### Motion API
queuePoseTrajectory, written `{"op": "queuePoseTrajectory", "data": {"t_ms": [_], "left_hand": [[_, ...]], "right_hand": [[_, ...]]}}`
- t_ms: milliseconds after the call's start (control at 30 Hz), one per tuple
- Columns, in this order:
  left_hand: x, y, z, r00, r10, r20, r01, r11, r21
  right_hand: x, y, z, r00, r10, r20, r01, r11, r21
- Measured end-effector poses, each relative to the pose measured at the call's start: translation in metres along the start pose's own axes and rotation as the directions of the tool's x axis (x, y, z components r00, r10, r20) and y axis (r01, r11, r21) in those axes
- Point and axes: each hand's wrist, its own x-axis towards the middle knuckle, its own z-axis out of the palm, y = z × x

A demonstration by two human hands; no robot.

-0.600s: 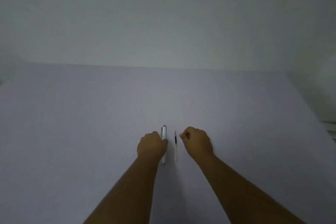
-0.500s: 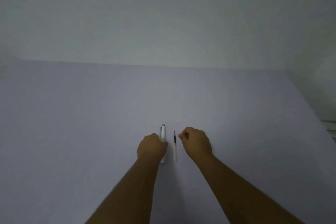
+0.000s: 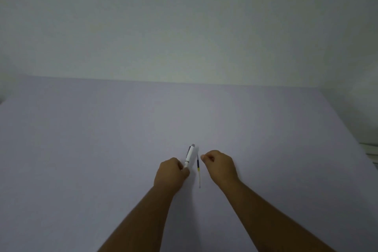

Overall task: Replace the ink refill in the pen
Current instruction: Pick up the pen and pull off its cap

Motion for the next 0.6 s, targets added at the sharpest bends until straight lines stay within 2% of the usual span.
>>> {"op": "queuePoseTrajectory", "data": {"t_ms": [167, 400, 600], "left_hand": [[-0.020, 0.009, -0.011, 0.982, 0.186, -0.031, -0.184, 0.981, 0.058], [-0.040, 0.020, -0.028, 0.947, 0.313, -0.078, -0.310, 0.949, 0.052], [-0.049, 0.028, -0.036, 0.951, 0.302, -0.072, -0.306, 0.950, -0.056]], "right_hand": [[-0.011, -0.024, -0.011, 0.997, 0.073, 0.038, -0.080, 0.964, 0.255], [-0.026, -0.047, -0.026, 0.998, 0.046, 0.045, -0.059, 0.930, 0.363], [-0.028, -0.060, -0.033, 0.998, 0.016, 0.060, -0.037, 0.931, 0.364]]}}
